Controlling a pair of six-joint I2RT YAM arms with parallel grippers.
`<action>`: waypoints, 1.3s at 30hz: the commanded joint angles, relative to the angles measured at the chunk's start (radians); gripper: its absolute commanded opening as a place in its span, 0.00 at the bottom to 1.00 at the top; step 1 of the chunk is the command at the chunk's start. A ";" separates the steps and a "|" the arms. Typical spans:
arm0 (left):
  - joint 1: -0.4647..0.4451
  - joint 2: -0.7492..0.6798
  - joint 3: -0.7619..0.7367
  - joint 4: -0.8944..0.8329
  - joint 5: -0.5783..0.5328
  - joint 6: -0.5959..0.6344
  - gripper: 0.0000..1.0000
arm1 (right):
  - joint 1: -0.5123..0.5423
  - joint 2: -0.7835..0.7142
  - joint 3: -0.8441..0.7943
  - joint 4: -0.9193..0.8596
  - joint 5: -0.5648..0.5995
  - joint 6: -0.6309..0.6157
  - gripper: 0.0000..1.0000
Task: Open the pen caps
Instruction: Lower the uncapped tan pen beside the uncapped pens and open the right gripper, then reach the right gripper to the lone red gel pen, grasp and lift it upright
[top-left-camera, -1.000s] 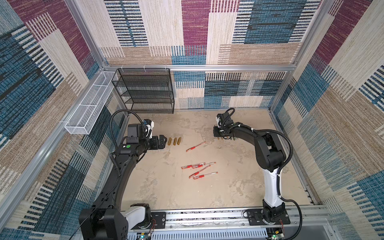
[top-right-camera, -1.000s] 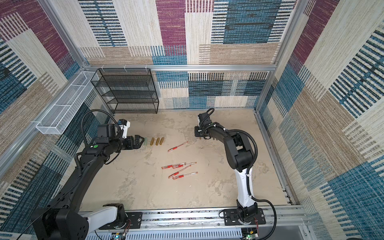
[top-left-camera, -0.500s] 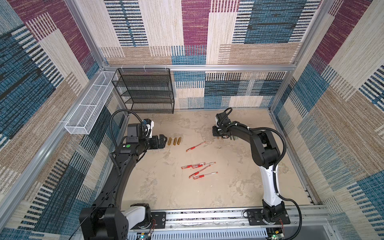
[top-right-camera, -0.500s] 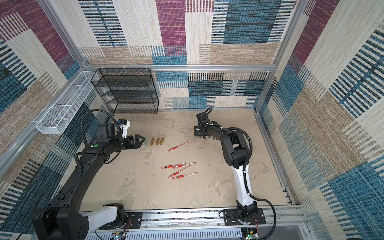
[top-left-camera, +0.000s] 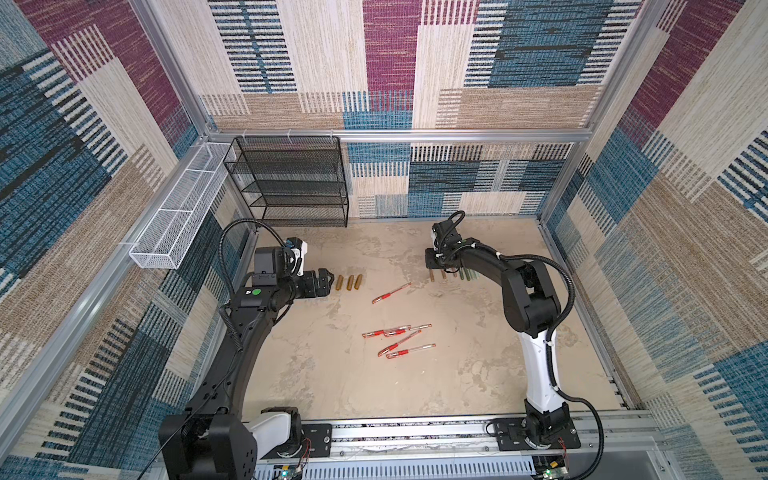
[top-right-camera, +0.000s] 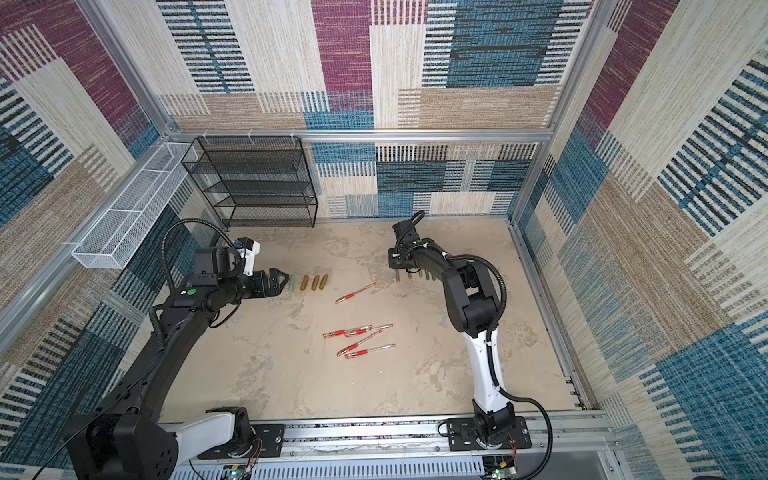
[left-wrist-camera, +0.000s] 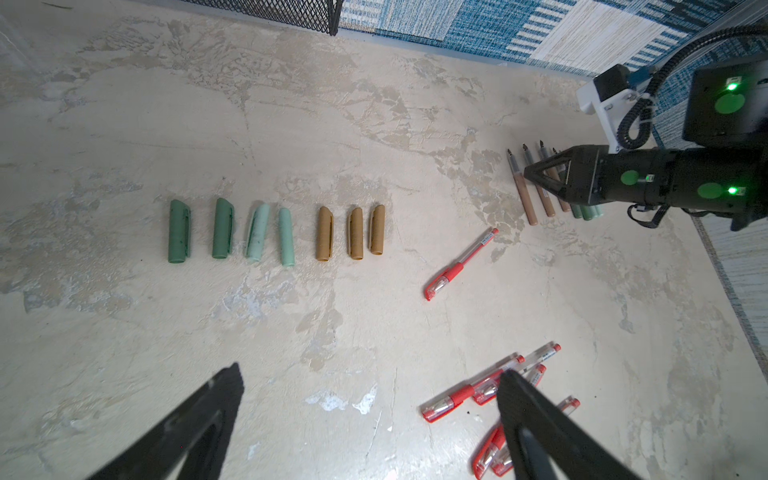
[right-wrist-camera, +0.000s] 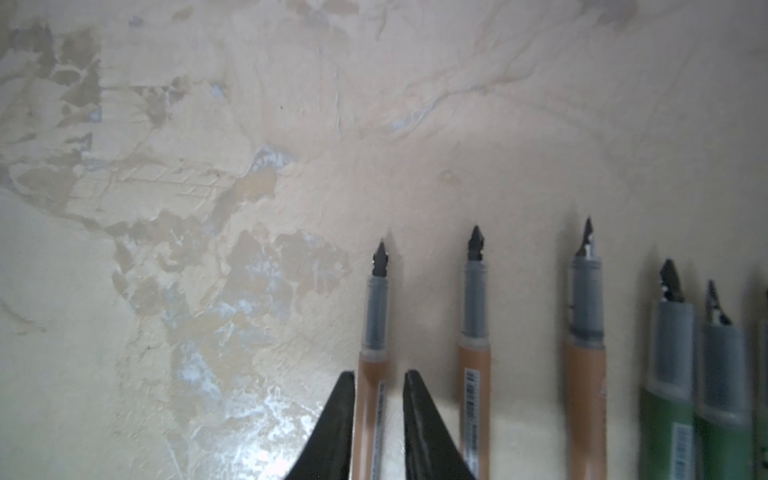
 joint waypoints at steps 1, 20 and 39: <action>0.003 -0.001 -0.001 0.019 0.016 -0.016 0.99 | 0.008 -0.036 0.019 -0.018 -0.001 0.009 0.28; 0.006 0.006 0.008 0.018 0.022 -0.024 0.99 | 0.165 0.090 0.164 -0.078 -0.249 0.069 0.57; 0.008 0.007 0.006 0.022 0.021 -0.025 0.99 | 0.174 -0.021 -0.102 -0.017 -0.300 0.103 0.55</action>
